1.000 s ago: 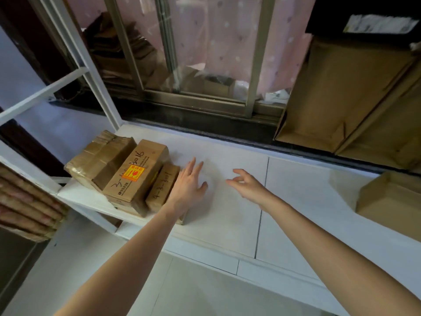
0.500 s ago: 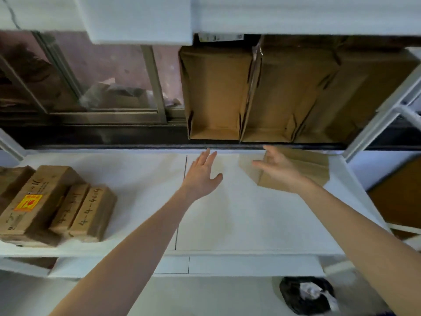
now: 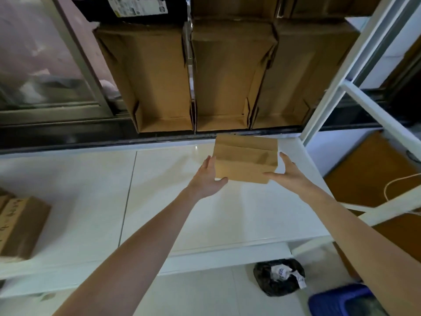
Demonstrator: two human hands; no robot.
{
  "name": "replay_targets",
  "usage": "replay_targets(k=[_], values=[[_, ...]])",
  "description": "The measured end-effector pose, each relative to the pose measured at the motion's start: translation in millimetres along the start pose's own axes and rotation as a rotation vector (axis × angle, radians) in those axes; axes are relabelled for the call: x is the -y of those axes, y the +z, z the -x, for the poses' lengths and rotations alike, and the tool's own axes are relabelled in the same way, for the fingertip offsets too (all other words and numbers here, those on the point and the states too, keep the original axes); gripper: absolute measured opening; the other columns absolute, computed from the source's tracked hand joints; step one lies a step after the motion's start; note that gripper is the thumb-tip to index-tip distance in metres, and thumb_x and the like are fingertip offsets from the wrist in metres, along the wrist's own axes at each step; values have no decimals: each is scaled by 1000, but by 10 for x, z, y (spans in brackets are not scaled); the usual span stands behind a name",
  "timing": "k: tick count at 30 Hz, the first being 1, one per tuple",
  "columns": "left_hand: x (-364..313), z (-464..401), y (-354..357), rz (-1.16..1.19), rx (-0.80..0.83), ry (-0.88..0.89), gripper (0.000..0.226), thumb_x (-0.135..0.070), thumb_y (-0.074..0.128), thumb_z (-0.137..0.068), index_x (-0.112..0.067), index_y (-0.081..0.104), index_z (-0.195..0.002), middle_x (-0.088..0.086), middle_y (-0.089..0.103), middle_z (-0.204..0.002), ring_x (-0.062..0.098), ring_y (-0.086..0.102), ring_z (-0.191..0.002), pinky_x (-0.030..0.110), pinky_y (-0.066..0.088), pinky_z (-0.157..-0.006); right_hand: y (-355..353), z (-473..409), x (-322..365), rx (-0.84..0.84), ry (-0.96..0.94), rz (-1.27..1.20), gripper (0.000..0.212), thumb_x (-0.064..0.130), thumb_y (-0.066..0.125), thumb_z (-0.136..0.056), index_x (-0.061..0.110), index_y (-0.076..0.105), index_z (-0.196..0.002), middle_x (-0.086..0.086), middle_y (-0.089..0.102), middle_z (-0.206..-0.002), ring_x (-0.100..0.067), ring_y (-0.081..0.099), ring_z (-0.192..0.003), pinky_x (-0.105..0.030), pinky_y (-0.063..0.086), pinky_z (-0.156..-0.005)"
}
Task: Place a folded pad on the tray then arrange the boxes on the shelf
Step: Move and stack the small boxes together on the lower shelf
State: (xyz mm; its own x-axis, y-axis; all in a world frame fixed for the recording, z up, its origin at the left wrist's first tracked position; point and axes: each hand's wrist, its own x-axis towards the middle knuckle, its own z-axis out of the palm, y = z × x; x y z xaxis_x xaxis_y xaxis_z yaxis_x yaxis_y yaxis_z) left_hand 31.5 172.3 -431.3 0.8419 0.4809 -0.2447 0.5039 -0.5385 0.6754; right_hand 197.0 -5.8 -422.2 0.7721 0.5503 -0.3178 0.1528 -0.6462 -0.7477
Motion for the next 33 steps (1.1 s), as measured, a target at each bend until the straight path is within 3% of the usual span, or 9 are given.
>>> replay_targets(k=[5,9,11,14,17,19,24,28,33], values=[[-92,-231,137,112,-6,-51,89,-35,56,-90,-18,-9,-149,7,-8,-159,22,6,-146,34,18,-112,11,-169,-163,35,-19,-16,93,41,69,-75,33,9,-146,13,31,-142,-11,33,-128,-20,27,-92],[-104,-338,124,199,-92,-111,92,-33,60,-87,-21,-7,-149,9,-5,-159,28,10,-145,36,25,-108,86,-189,-129,113,-51,-127,79,34,71,-75,45,22,-136,41,39,-103,14,45,-90,-8,39,-63],[-95,-376,111,237,-77,-135,95,-33,62,-86,-20,-7,-149,7,4,-158,27,18,-142,32,31,-101,119,-205,-112,137,-65,-197,72,30,72,-74,42,30,-132,37,48,-104,15,48,-94,-10,40,-68],[-84,-379,50,317,-137,-151,96,-30,66,-82,-19,-2,-149,5,14,-153,25,35,-132,27,37,-85,118,-219,-50,84,-83,-252,77,25,75,-71,33,33,-135,18,54,-113,-3,53,-104,-19,43,-81],[-79,-291,-57,333,-236,-80,97,-25,71,-77,-23,5,-149,2,18,-147,15,50,-105,25,41,-79,87,-183,85,16,-70,-216,84,24,77,-69,32,28,-136,-3,41,-123,-19,52,-107,-33,43,-95],[-78,-171,-148,371,-307,-8,96,-26,73,-75,-29,10,-148,-4,21,-143,3,47,-92,23,43,-78,99,-113,235,-35,-120,-176,81,26,78,-69,33,28,-133,-4,34,-119,-20,49,-103,-32,42,-92],[-48,210,-556,440,-480,38,102,-37,76,-75,-28,6,-149,-7,26,-150,7,35,-125,22,35,-97,159,119,650,-121,-310,-204,88,21,78,-71,29,21,-138,-7,35,-130,-17,45,-107,-32,44,-94],[11,594,-980,459,-551,-52,82,-46,69,-77,-23,28,-144,-12,47,-127,13,46,-119,21,39,-87,245,348,1065,-82,-419,-254,93,20,77,-71,33,17,-141,-3,36,-139,-13,42,-117,-29,42,-95],[278,1219,-1496,464,-697,4,67,-46,70,-76,-30,41,-134,-23,52,-106,-3,54,-97,6,45,-67,516,664,1704,20,-553,-245,83,15,75,-71,34,29,-137,-1,41,-136,-18,46,-119,-41,42,-102]])
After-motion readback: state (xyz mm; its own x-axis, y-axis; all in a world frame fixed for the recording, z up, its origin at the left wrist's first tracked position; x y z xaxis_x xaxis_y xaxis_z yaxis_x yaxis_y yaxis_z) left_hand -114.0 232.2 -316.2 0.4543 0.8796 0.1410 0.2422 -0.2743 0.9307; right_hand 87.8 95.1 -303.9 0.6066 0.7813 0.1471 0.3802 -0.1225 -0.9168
